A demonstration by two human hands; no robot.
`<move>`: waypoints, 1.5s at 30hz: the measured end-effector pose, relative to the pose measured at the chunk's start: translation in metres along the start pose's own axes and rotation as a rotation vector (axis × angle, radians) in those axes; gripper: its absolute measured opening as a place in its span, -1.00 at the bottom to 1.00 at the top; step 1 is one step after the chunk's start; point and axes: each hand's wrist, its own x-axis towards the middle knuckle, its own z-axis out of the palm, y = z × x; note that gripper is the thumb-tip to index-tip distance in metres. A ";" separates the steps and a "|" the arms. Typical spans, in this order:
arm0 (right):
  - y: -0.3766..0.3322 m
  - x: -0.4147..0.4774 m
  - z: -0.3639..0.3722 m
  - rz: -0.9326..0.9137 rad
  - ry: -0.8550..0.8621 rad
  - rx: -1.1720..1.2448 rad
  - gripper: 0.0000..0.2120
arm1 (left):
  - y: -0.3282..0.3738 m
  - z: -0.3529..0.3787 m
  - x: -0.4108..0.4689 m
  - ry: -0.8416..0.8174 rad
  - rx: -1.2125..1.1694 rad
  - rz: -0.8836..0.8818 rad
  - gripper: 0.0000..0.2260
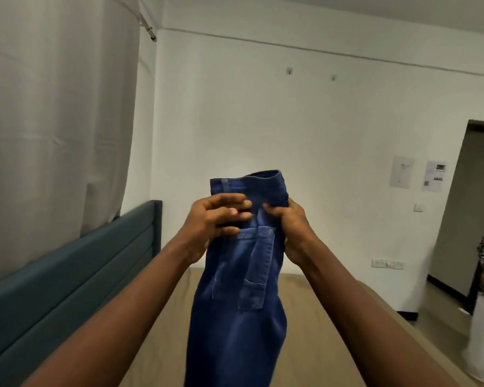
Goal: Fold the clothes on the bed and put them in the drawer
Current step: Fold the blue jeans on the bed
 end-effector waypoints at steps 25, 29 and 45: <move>0.024 -0.012 -0.181 -0.148 -0.284 -0.957 -0.37 | 0.013 0.120 -0.001 0.574 0.997 0.268 -0.61; 0.037 -0.013 -0.220 -0.497 -0.140 -1.105 -0.36 | 0.035 0.107 -0.002 0.168 1.512 0.322 -0.08; -0.021 -0.007 -0.290 -0.740 -0.312 -1.251 -0.75 | 0.089 0.109 -0.033 -0.152 1.999 0.438 -0.65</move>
